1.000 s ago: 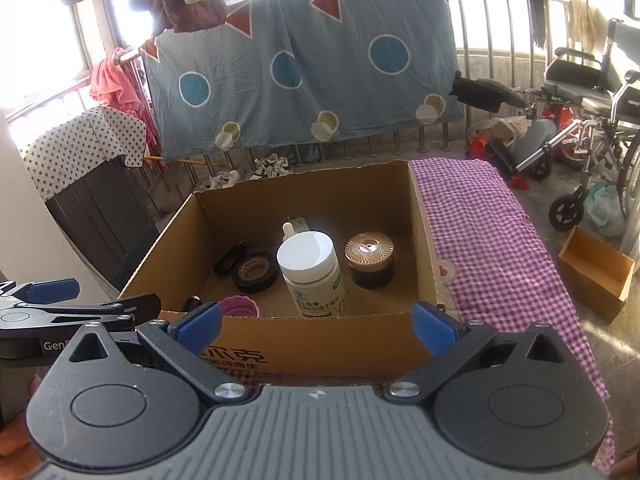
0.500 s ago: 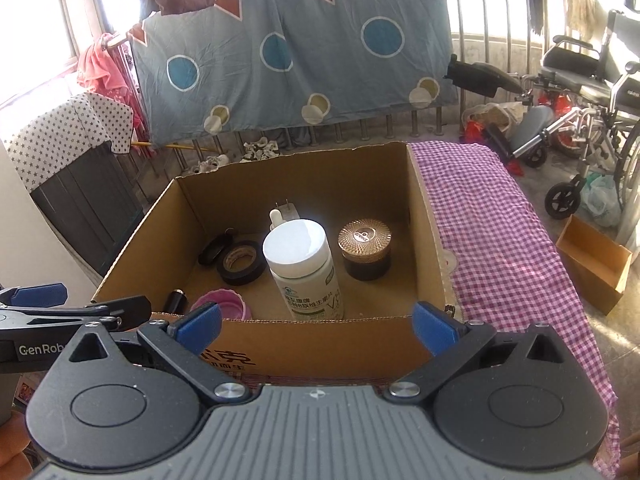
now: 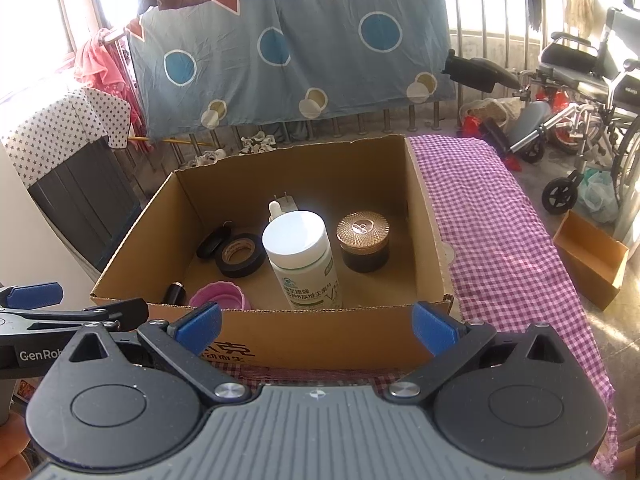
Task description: Organize rigid objects
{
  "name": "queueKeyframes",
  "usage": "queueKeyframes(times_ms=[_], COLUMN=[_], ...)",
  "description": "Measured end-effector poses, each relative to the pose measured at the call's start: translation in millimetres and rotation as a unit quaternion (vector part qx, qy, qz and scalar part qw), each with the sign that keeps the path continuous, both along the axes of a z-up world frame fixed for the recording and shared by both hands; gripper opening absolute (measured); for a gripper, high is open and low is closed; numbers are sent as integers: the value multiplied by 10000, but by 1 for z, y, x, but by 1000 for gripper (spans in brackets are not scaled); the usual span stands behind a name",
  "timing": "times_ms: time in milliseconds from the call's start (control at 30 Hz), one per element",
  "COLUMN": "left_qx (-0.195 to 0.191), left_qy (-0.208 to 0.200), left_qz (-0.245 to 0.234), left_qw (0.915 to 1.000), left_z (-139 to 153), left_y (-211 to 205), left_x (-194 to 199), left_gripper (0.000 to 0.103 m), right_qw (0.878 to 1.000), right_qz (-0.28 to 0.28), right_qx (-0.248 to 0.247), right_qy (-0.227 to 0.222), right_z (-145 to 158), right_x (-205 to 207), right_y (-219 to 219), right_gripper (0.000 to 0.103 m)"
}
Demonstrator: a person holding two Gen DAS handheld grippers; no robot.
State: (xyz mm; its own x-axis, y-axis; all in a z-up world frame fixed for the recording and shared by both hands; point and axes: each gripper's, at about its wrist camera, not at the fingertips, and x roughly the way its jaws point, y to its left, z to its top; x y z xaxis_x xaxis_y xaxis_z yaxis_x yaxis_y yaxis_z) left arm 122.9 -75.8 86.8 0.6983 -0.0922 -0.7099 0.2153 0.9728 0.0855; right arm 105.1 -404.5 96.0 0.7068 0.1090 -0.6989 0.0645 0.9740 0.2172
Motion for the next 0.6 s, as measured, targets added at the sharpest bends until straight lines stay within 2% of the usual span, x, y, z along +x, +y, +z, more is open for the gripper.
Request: queueKeyframes(times_ms=[600], left_qx=[-156], left_qy=[53], left_qz=[35], left_qw=[9999], left_z=[1], left_y=[5], left_x=[-3], left_gripper=[102], right_qw=[9999], right_qz=[17], right_qx=[-115], right_qy=[-46], right_z=[5], right_x=[-6], right_y=[2], right_gripper=[103])
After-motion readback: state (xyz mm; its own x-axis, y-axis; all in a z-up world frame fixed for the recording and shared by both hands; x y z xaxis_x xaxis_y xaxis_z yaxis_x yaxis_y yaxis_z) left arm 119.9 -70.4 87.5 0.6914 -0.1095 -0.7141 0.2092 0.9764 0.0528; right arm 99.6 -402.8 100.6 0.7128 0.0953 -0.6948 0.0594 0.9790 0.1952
